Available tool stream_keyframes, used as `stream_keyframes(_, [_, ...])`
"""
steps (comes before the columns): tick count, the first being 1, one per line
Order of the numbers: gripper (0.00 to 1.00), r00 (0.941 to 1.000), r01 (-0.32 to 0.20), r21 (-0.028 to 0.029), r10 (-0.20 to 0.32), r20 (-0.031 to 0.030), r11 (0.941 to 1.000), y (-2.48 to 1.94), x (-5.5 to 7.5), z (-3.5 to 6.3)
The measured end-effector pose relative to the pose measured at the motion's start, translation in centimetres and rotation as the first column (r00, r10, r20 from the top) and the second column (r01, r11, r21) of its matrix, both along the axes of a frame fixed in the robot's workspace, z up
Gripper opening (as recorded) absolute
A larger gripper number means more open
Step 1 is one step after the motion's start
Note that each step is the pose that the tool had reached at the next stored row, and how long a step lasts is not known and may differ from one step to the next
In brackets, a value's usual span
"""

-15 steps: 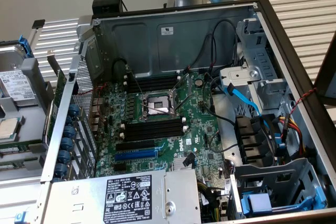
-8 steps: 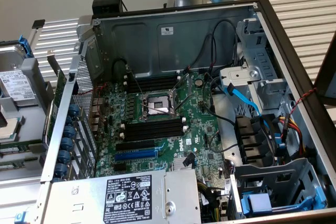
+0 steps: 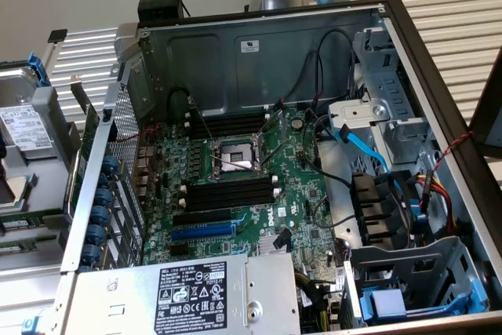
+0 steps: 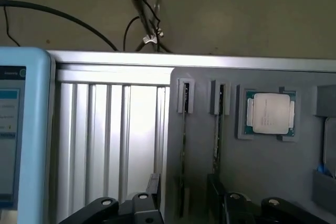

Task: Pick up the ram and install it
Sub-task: 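Pick up the ram and move it above insertion slot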

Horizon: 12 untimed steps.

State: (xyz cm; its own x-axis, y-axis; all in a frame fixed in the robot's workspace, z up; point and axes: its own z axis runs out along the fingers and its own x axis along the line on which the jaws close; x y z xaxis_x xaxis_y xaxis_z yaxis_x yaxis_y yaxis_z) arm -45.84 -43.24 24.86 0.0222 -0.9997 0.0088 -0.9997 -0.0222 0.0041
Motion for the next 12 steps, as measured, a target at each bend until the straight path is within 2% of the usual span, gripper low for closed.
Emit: stream_keyframes(12, [0.48,1.0000,0.004,0.0003,-0.004,0.0001,1.0000,-0.17,0.5,-2.19])
